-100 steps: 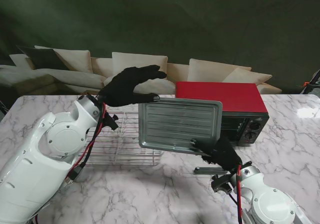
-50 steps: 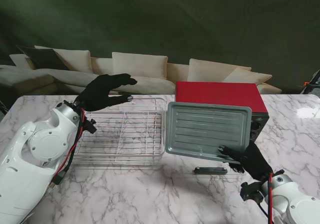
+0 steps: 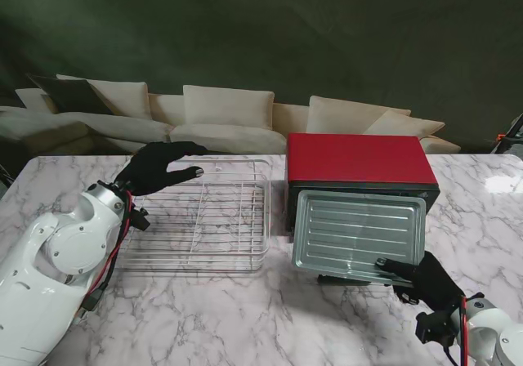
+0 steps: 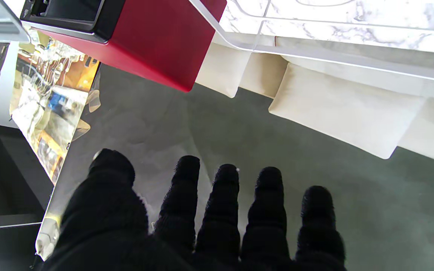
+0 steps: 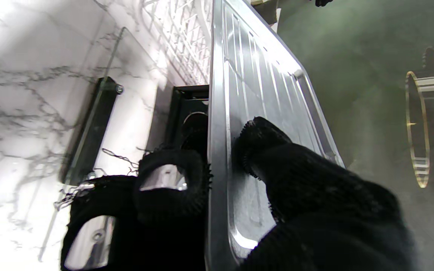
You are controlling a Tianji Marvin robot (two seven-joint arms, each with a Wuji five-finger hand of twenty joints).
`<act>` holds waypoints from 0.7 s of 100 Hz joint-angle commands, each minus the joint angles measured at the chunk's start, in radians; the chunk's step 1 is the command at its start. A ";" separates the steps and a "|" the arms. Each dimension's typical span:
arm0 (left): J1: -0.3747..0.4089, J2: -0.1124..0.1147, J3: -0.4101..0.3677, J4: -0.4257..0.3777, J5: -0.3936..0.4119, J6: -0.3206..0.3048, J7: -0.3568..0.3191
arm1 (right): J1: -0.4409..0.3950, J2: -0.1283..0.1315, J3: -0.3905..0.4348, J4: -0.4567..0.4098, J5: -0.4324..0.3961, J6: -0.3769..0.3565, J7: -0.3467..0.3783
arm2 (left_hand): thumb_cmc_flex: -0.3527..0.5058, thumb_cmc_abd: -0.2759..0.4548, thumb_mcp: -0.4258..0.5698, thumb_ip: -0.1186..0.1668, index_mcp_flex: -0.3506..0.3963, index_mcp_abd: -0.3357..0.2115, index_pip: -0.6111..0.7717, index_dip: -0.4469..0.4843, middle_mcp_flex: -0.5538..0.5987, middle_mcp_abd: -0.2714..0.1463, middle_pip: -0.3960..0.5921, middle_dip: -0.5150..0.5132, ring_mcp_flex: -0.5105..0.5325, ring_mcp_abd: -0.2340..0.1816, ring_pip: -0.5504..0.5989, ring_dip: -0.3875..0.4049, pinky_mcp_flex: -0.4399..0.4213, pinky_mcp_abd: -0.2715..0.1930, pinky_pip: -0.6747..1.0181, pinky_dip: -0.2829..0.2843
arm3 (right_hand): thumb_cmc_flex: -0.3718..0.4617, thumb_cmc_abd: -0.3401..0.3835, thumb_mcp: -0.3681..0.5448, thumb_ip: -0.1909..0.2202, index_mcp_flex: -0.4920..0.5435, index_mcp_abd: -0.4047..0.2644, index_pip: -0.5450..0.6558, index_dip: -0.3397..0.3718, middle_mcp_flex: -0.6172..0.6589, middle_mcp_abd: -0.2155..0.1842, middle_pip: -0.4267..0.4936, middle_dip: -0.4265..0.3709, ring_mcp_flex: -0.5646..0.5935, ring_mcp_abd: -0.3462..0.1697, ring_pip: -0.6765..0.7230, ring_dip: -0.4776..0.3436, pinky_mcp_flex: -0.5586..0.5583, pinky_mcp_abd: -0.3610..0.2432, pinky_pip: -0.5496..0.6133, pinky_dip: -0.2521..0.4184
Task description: Slide the trays into the oven
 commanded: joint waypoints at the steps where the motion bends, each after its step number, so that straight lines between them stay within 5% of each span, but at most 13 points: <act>1: 0.002 0.001 0.007 0.013 0.004 0.006 -0.015 | -0.002 0.003 -0.002 0.030 0.006 0.027 0.011 | 0.026 0.037 -0.026 -0.015 0.018 0.012 0.006 0.009 0.026 0.000 0.007 0.009 0.014 0.005 0.009 0.009 -0.020 0.027 0.019 0.023 | 0.052 0.037 0.063 0.038 0.041 -0.087 0.082 0.052 0.046 -0.016 0.099 0.024 0.011 -0.056 0.057 0.023 0.062 -0.148 0.200 0.004; 70: -0.002 0.002 0.026 0.023 0.002 0.017 -0.023 | 0.228 0.032 -0.086 0.247 0.049 0.264 0.161 | 0.030 0.040 -0.026 -0.015 0.022 0.013 0.006 0.010 0.032 0.002 0.005 0.015 0.014 0.007 0.006 0.014 -0.028 0.032 0.014 0.013 | 0.052 0.045 0.055 0.056 0.027 -0.082 0.074 0.071 0.029 -0.021 0.112 0.036 0.012 -0.065 0.058 0.014 0.062 -0.158 0.203 -0.008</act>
